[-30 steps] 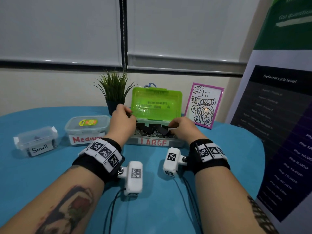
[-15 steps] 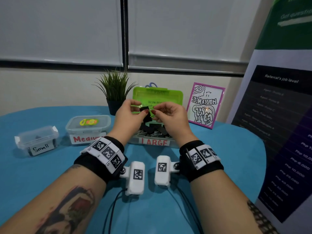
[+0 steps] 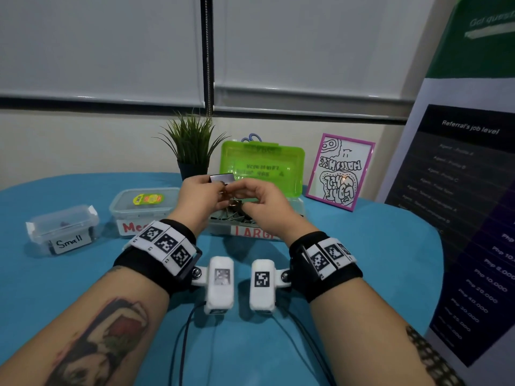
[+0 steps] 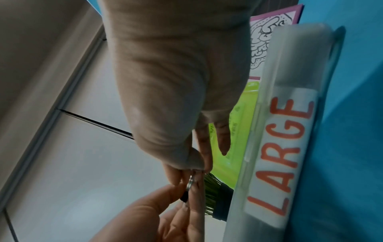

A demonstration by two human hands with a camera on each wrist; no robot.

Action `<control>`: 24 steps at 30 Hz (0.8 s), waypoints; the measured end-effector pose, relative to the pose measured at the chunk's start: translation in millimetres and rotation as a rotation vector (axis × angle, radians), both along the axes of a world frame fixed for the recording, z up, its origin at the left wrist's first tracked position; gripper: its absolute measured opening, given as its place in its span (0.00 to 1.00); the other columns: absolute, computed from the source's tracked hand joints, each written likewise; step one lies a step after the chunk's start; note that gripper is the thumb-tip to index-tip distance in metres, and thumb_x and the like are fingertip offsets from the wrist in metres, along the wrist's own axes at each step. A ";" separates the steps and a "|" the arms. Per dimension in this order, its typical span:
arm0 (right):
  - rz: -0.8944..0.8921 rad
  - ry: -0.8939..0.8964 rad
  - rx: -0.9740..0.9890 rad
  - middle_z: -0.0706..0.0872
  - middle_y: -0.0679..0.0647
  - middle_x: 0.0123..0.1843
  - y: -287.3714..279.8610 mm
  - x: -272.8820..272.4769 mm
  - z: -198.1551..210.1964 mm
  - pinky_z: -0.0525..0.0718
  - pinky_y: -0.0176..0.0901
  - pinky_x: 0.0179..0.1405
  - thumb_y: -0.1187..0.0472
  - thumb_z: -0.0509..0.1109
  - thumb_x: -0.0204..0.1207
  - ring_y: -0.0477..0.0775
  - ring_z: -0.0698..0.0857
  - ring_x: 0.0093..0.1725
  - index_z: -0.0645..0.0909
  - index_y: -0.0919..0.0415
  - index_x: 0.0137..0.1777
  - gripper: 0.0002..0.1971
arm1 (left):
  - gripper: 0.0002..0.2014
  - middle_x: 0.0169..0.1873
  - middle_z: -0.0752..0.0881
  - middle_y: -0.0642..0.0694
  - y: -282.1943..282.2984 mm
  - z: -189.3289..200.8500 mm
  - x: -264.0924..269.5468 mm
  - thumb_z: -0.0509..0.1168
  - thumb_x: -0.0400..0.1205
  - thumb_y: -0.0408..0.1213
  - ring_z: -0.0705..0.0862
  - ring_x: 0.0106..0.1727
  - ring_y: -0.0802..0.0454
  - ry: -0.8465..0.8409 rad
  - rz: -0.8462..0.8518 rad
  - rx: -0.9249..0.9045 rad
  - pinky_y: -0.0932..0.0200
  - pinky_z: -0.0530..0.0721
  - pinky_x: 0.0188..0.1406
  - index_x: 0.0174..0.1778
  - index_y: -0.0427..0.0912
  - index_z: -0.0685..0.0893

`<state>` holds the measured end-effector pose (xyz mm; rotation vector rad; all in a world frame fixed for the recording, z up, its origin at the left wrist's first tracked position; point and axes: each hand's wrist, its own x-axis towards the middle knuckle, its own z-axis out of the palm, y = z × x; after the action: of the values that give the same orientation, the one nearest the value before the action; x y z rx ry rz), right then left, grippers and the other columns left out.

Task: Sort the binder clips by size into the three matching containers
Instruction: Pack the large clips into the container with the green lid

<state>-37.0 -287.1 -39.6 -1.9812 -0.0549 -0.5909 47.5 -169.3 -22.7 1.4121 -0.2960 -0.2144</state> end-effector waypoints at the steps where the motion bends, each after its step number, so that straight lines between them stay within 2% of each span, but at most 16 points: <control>1: -0.012 -0.019 0.036 0.90 0.55 0.54 3.2 -0.9 1.3 0.87 0.43 0.61 0.85 0.60 0.71 0.50 0.88 0.59 0.85 0.67 0.58 0.23 | 0.07 0.48 0.87 0.38 0.8 -2.3 4.0 0.62 0.83 0.25 0.89 0.43 0.45 -0.058 0.060 0.054 0.57 0.89 0.35 0.52 0.38 0.82; 3: -0.077 -0.036 0.073 0.90 0.57 0.48 7.6 -1.2 2.3 0.88 0.41 0.54 0.84 0.59 0.71 0.49 0.88 0.50 0.84 0.67 0.52 0.19 | 0.19 0.51 0.85 0.42 4.8 -5.7 8.4 0.63 0.81 0.27 0.90 0.47 0.45 -0.160 0.153 0.170 0.48 0.91 0.44 0.68 0.42 0.76; 4: -0.107 -0.005 0.043 0.90 0.58 0.47 8.3 -0.7 1.8 0.88 0.43 0.52 0.82 0.60 0.72 0.49 0.87 0.47 0.84 0.64 0.50 0.17 | 0.22 0.52 0.85 0.42 7.6 -6.4 9.2 0.63 0.80 0.28 0.91 0.47 0.45 -0.198 0.172 0.218 0.47 0.90 0.47 0.70 0.45 0.73; 6: -0.104 0.157 -0.113 0.89 0.59 0.48 7.4 0.0 -1.7 0.87 0.52 0.48 0.75 0.62 0.76 0.52 0.84 0.42 0.85 0.59 0.51 0.14 | 0.20 0.52 0.84 0.42 10.4 -6.4 7.5 0.63 0.80 0.28 0.90 0.46 0.46 -0.279 0.154 0.332 0.50 0.88 0.42 0.67 0.47 0.72; 7: -0.083 0.255 -0.213 0.89 0.59 0.48 6.1 0.5 -4.1 0.86 0.53 0.45 0.70 0.63 0.78 0.53 0.83 0.40 0.85 0.57 0.53 0.12 | 0.18 0.50 0.84 0.43 10.3 -6.0 5.7 0.64 0.80 0.28 0.89 0.45 0.46 -0.315 0.125 0.397 0.53 0.86 0.40 0.64 0.46 0.74; 9: -0.064 0.352 -0.346 0.90 0.59 0.48 4.1 0.3 -5.4 0.85 0.53 0.42 0.62 0.63 0.81 0.54 0.82 0.38 0.87 0.55 0.54 0.11 | 0.13 0.47 0.86 0.44 8.7 -7.3 5.4 0.67 0.78 0.27 0.88 0.47 0.45 -0.359 0.068 0.481 0.55 0.85 0.44 0.55 0.46 0.82; 11: -0.096 0.357 -0.379 0.89 0.56 0.41 0.7 -1.8 -2.1 0.82 0.51 0.40 0.57 0.64 0.81 0.52 0.82 0.37 0.88 0.53 0.50 0.09 | 0.11 0.45 0.88 0.45 7.6 -7.7 5.6 0.69 0.77 0.25 0.88 0.50 0.46 -0.384 0.034 0.564 0.56 0.85 0.50 0.47 0.47 0.87; 13: -0.151 0.384 -0.411 0.86 0.50 0.36 -5.4 -4.0 1.5 0.80 0.47 0.38 0.57 0.65 0.81 0.51 0.81 0.34 0.88 0.51 0.47 0.10 | 0.10 0.47 0.89 0.45 7.5 -6.6 4.0 0.68 0.79 0.27 0.87 0.52 0.47 -0.424 0.024 0.685 0.58 0.83 0.52 0.45 0.47 0.89; 16: -0.220 0.462 -0.422 0.85 0.48 0.37 -16.7 -6.2 1.7 0.77 0.40 0.34 0.62 0.63 0.79 0.52 0.80 0.34 0.90 0.48 0.48 0.14 | 0.10 0.53 0.89 0.45 7.6 -3.1 -0.9 0.67 0.81 0.29 0.86 0.56 0.46 -0.492 0.031 0.790 0.57 0.81 0.55 0.52 0.44 0.91; 20: -0.185 0.481 -0.391 0.86 0.46 0.42 -18.5 -7.3 -0.2 0.77 0.40 0.36 0.66 0.60 0.79 0.51 0.81 0.38 0.88 0.45 0.52 0.18 | 0.11 0.55 0.89 0.44 8.7 -0.1 -3.9 0.68 0.80 0.26 0.85 0.59 0.46 -0.529 0.057 0.828 0.57 0.80 0.56 0.53 0.43 0.91; 22: -0.126 0.480 -0.400 0.87 0.44 0.50 -16.3 -6.9 -0.9 0.80 0.41 0.44 0.64 0.59 0.80 0.48 0.83 0.45 0.88 0.44 0.57 0.19 | 0.14 0.54 0.89 0.43 10.2 -0.7 -3.0 0.66 0.79 0.24 0.86 0.56 0.45 -0.509 0.059 0.805 0.56 0.84 0.56 0.52 0.44 0.91; 24: -0.109 0.496 -0.427 0.88 0.46 0.59 -14.8 -5.6 -0.8 0.82 0.44 0.56 0.61 0.58 0.81 0.50 0.83 0.55 0.89 0.45 0.57 0.18 | 0.14 0.51 0.89 0.44 10.3 -2.9 -2.1 0.65 0.79 0.24 0.86 0.50 0.47 -0.499 0.036 0.792 0.55 0.85 0.49 0.49 0.47 0.91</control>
<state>-42.6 -301.9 -40.4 -2.5080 0.2533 -0.1435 45.4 -159.0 -25.6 2.2536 -0.6391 0.0739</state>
